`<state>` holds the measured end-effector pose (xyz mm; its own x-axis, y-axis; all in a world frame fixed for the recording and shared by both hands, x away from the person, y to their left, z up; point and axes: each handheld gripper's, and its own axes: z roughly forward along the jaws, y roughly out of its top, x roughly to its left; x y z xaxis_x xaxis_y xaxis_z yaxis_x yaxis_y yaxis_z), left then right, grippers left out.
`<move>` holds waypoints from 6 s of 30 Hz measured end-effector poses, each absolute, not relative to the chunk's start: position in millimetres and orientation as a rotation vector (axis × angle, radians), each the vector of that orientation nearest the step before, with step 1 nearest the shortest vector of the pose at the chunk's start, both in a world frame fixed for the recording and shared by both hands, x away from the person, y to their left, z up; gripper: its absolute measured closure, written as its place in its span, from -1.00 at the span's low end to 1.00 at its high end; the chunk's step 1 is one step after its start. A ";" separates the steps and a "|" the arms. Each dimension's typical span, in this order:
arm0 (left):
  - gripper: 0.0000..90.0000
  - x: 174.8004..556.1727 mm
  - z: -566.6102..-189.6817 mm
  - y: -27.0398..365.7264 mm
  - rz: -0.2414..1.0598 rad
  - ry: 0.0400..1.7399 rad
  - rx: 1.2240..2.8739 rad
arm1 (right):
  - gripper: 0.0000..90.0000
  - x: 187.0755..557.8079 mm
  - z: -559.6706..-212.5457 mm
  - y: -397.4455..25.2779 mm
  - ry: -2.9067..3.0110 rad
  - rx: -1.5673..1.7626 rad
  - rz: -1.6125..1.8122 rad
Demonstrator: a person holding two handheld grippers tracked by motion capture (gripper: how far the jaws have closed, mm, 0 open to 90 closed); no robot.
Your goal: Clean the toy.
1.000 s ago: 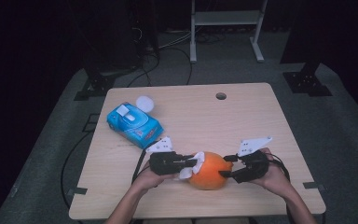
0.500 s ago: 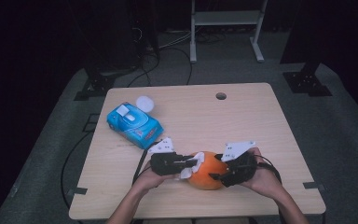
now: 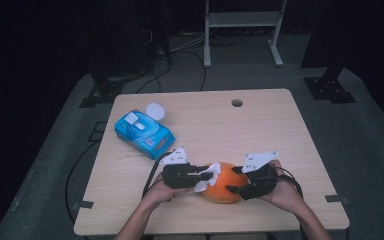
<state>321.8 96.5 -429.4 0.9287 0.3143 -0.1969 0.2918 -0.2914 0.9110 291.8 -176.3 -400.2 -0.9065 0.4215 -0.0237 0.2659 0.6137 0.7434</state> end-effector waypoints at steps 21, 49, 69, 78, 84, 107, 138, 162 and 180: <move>0.83 326.0 -431.9 102.4 0.007 0.470 1.886 | 0.13 296.0 -399.9 -203.4 2.675 0.588 1.191; 0.85 327.4 -409.7 117.0 0.021 0.466 1.883 | 0.49 308.4 -401.9 -141.4 2.589 0.369 1.325; 0.83 320.7 -414.8 95.6 0.007 0.469 1.897 | -0.31 275.7 -393.2 -168.0 2.543 0.644 1.107; 0.83 322.7 -405.0 102.9 0.015 0.467 1.869 | 0.49 289.0 -400.1 -174.6 2.547 0.623 1.230; 0.83 318.1 -390.5 99.0 0.019 0.405 1.855 | 0.53 289.2 -401.4 -164.7 2.557 0.488 1.331; 0.81 324.0 -420.1 92.0 -0.022 0.512 1.855 | -0.26 284.0 -392.6 -193.3 2.579 0.674 1.220; 0.81 332.5 -415.0 115.6 -0.013 0.536 1.791 | 0.28 317.8 -417.7 -186.6 2.605 0.568 1.487; 0.80 328.2 -417.9 101.1 0.001 0.533 1.801 | -0.32 293.9 -380.8 -175.9 2.624 0.588 1.267; 0.82 329.3 -392.1 122.3 0.022 0.511 1.742 | 0.51 306.4 -381.7 -148.6 2.542 0.539 1.426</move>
<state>329.3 122.3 -392.1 0.9016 0.3469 -0.2586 0.3235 -0.1436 0.9353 306.4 -148.6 -381.7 -0.9187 0.3944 0.0223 0.2246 0.4750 0.8509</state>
